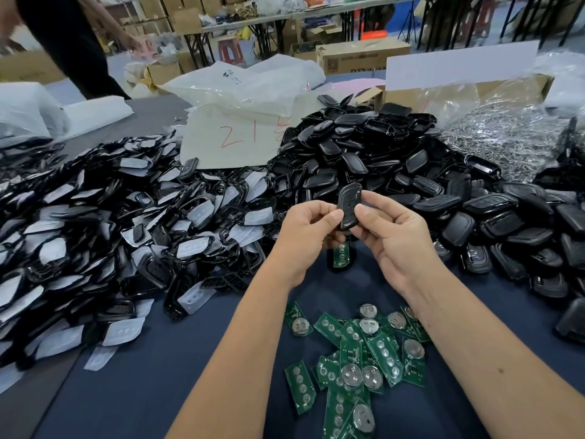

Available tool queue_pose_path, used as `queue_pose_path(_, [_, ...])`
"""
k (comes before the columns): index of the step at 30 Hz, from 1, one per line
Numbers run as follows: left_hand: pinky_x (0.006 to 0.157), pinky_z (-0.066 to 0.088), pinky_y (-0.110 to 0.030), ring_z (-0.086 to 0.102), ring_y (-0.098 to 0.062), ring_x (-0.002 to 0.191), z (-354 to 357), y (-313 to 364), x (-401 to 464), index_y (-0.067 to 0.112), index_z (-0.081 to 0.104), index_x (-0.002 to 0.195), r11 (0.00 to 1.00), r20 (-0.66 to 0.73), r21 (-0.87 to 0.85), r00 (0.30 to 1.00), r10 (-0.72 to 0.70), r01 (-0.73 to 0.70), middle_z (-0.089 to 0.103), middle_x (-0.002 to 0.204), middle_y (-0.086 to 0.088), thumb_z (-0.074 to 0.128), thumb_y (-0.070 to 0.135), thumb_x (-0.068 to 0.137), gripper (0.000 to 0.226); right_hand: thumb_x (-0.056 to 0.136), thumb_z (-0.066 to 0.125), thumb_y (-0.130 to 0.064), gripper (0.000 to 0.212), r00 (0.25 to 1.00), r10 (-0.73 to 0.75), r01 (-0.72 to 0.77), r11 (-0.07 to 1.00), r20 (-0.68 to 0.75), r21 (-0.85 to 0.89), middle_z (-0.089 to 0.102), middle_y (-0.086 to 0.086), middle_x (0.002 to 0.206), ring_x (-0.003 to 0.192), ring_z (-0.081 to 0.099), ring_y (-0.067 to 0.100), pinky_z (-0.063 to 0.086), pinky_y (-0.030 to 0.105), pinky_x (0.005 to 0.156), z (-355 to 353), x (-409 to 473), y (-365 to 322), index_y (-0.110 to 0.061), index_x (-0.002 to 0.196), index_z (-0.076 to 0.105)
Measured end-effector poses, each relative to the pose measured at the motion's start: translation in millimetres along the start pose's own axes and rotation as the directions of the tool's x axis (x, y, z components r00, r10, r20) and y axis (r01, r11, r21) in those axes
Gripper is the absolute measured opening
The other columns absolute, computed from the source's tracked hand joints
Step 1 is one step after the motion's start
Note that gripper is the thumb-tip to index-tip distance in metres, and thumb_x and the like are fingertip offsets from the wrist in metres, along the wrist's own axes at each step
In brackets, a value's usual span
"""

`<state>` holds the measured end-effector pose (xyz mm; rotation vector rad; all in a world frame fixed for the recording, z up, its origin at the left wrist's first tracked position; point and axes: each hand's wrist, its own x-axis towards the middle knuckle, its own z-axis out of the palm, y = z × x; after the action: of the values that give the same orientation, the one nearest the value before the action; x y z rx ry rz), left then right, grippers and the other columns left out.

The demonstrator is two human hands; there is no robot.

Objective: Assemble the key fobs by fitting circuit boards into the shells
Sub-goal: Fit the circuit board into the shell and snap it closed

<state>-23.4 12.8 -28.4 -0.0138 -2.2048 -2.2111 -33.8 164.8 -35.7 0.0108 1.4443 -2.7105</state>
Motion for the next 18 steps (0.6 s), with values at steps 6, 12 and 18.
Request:
queue_pose_path(6, [0.072,0.046,-0.015,0.058,0.000,0.072,4,0,-2,0.014,0.065,0.086,0.852,-0.047,0.470,0.957,0.288,-0.233,0.065,0.078,0.010,0.069,0.008,0.095,0.011,0.086,0.083,-0.009,0.017,0.984,-0.151,0.124,0.964,-0.098,-0.234,0.081,0.004,0.086,0.081,0.079,0.018,0.060,0.024,0.069,2,-2,6,-0.012,0.101,0.076])
queue_pose_path(12, [0.072,0.051,-0.035,0.057,-0.011,0.076,10,2,-6,0.014,0.061,0.085,0.698,0.045,0.627,0.910,0.411,-0.346,0.060,0.079,0.007,0.067,0.005,0.093,0.013,0.080,0.089,-0.015,0.035,0.974,-0.176,0.125,0.945,-0.146,-0.302,0.080,0.011,0.091,0.086,0.079,0.027,0.063,0.030,0.072,0,0,10,-0.003,0.109,0.074])
queue_pose_path(18, [0.074,0.048,-0.019,0.058,-0.001,0.081,5,7,-10,0.019,0.070,0.096,0.694,0.048,0.641,0.920,0.389,-0.327,0.066,0.090,0.010,0.076,0.025,0.091,0.009,0.093,0.078,-0.014,0.020,0.977,-0.180,0.137,0.944,-0.119,-0.300,0.080,0.009,0.096,0.092,0.077,0.021,0.063,0.031,0.080,-3,5,10,-0.005,0.110,0.074])
